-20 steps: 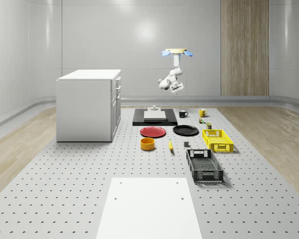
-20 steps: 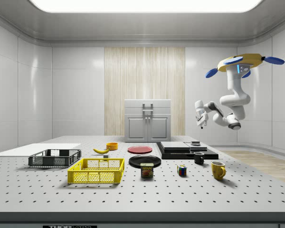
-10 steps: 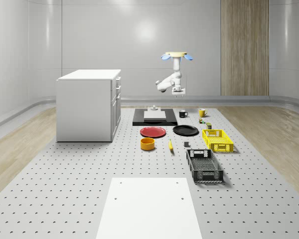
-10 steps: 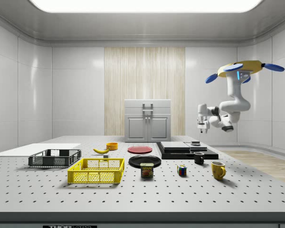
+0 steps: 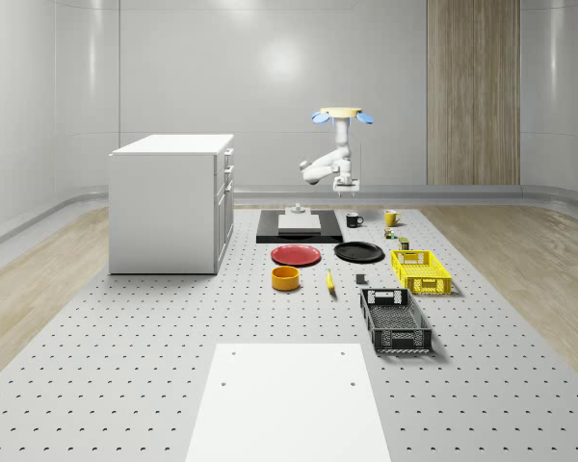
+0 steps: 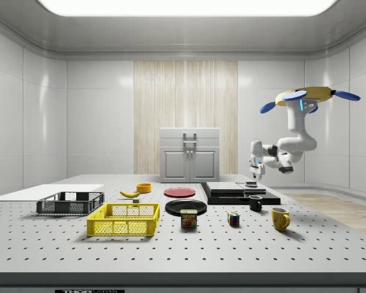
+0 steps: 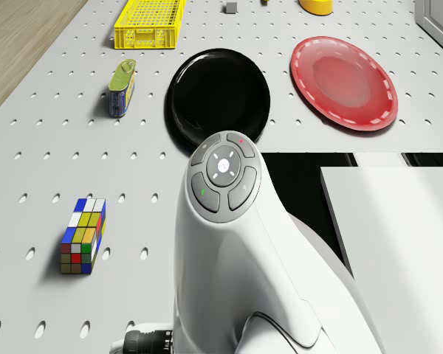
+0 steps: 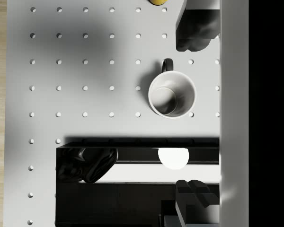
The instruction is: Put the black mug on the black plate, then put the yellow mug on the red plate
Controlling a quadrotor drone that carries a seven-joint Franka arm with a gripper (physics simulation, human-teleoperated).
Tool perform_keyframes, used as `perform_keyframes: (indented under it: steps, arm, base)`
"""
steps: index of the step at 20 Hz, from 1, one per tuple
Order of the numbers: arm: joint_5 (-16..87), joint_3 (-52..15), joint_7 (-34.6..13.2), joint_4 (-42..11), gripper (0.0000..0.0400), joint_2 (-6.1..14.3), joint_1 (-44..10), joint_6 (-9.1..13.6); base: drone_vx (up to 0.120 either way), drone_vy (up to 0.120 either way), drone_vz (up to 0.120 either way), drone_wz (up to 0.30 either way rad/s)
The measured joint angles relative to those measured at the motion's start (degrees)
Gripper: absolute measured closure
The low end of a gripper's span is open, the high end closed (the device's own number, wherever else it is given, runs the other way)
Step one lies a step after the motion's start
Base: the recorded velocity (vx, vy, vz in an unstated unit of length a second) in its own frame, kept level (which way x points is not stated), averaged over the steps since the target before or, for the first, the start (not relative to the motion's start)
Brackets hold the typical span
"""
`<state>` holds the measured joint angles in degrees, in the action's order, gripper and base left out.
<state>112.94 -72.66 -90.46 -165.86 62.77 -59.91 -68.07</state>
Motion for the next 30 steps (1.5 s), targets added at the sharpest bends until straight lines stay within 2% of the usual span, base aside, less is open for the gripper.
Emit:
perform_keyframes:
  steps: [6,23,30]
  arm:
    - [-0.9,-0.7,-0.8,0.1,0.0000,1.9,-0.9,-1.5]
    - [-3.4,-2.3,-2.4,0.5,0.0000,6.7,-2.7,-5.7]
    - [-4.3,-2.8,-2.9,0.6,0.0000,8.4,-3.2,-7.4]
  base:
    - [0.053,0.000,-0.120,0.000]
    - [0.000,0.000,-0.120,0.000]
    - [0.046,0.000,-0.006,0.000]
